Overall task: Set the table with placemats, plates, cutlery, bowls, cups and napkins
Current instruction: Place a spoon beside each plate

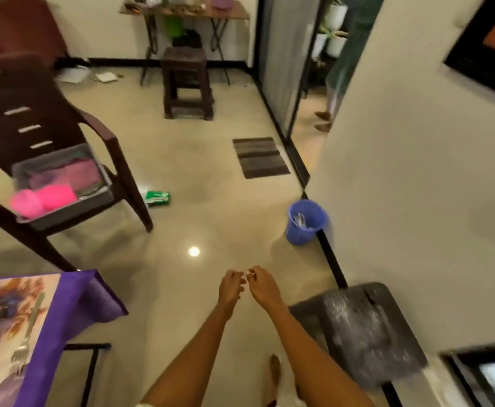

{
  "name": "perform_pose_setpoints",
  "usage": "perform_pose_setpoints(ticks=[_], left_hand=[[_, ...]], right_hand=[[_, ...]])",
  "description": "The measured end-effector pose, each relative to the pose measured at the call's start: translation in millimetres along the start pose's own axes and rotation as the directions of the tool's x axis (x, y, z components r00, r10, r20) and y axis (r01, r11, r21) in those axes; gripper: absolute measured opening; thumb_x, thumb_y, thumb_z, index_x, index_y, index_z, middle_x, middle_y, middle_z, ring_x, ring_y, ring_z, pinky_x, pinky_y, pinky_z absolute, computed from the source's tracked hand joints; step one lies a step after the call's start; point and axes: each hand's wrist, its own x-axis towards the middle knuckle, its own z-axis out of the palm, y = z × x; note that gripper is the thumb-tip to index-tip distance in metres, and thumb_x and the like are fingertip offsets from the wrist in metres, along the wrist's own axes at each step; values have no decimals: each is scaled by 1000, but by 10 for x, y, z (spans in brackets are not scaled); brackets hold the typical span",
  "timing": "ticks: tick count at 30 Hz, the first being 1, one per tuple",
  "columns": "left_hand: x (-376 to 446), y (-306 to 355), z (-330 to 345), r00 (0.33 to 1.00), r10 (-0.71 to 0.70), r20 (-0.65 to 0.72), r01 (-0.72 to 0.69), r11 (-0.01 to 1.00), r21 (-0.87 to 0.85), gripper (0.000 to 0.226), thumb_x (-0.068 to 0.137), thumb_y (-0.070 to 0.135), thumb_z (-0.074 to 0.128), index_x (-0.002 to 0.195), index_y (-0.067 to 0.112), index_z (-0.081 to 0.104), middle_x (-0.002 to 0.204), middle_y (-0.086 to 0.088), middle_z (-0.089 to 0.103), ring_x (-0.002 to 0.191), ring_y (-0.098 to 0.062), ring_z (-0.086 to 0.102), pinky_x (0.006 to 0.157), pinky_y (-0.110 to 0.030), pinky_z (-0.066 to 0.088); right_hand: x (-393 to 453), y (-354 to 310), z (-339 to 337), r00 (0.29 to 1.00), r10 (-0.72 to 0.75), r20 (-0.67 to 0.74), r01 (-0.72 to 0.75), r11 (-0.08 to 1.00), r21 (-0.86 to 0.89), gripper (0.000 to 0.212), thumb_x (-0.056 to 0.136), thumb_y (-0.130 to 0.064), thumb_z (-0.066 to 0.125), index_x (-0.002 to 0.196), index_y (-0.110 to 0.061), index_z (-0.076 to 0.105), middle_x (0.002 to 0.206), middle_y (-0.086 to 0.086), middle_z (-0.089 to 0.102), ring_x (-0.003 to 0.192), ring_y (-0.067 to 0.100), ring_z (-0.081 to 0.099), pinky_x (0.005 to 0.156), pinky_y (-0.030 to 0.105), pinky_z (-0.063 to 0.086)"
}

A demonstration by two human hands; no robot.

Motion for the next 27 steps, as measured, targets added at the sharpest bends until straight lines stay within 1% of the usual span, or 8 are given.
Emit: perform_pose_setpoints(ticks=[5, 10, 13, 16, 18, 23, 26, 27], left_hand=[[565, 467, -193, 993, -53, -103, 38, 989, -144, 22, 98, 20, 39, 98, 11, 59, 86, -7, 62, 70, -20, 56, 61, -27, 44], [1055, 863, -551, 976, 0, -220, -24, 994, -104, 25, 100, 25, 38, 98, 12, 58, 91, -5, 65, 76, -17, 60, 66, -28, 46], [1501, 1021, -919, 928, -5, -372, -53, 988, -144, 23, 99, 24, 38, 93, 13, 58, 90, -6, 65, 81, -19, 62, 71, -31, 50], [2015, 1098, -1441, 864, -25, -502, -60, 986, -153, 22, 98, 23, 40, 83, 17, 54, 89, -7, 64, 86, -22, 63, 81, -44, 55], [2365, 1164, -1836, 829, -56, -556, -52, 983, -176, 20, 99, 22, 40, 82, 20, 51, 89, -6, 62, 87, -23, 62, 82, -47, 54], [3003, 1441, -2913, 761, -185, -621, 7, 961, -278, 16, 99, 22, 43, 84, 20, 48, 91, -8, 61, 85, -21, 62, 81, -43, 55], [3334, 1694, -3498, 736, -217, -641, -8, 945, -328, 17, 95, 15, 47, 78, 18, 49, 82, -8, 61, 76, -21, 60, 72, -40, 53], [3451, 1758, -3677, 732, -235, -639, -5, 937, -351, 16, 94, 13, 48, 78, 17, 49, 80, -7, 62, 74, -21, 60, 68, -37, 52]], right_hand=[[901, -337, -84, 992, -105, 72, 102, 994, 39, 30, 101, -24, 37, 120, -13, 56, 120, 3, 60, 109, 19, 56, 85, 23, 39], [1525, -1008, 85, 946, -249, 207, 229, 967, 113, 23, 99, -22, 41, 111, -15, 59, 109, 1, 63, 91, 13, 59, 74, 19, 43], [2007, -1515, 322, 909, -316, 271, 291, 948, 130, 22, 98, -20, 43, 112, -16, 60, 110, 1, 63, 91, 12, 60, 66, 10, 44], [2411, -2046, 620, 874, -366, 320, 333, 930, 154, 20, 98, -17, 44, 107, -16, 61, 107, 1, 63, 90, 11, 58, 56, 3, 40], [2696, -2413, 868, 858, -376, 349, 344, 926, 153, 17, 98, -16, 44, 101, -20, 60, 103, -1, 63, 86, 9, 57, 56, 2, 40], [3303, -3426, 1508, 791, -393, 468, 383, 916, 122, 16, 97, -17, 46, 98, -25, 59, 98, -6, 62, 83, 3, 57, 62, 5, 42], [3693, -3986, 1847, 764, -398, 509, 390, 912, 128, 17, 95, -15, 48, 97, -23, 63, 99, -3, 67, 84, 7, 62, 68, 10, 46], [3834, -4155, 1956, 760, -393, 518, 382, 914, 133, 18, 94, -14, 49, 97, -23, 64, 99, -2, 68, 83, 7, 63, 70, 16, 49]])
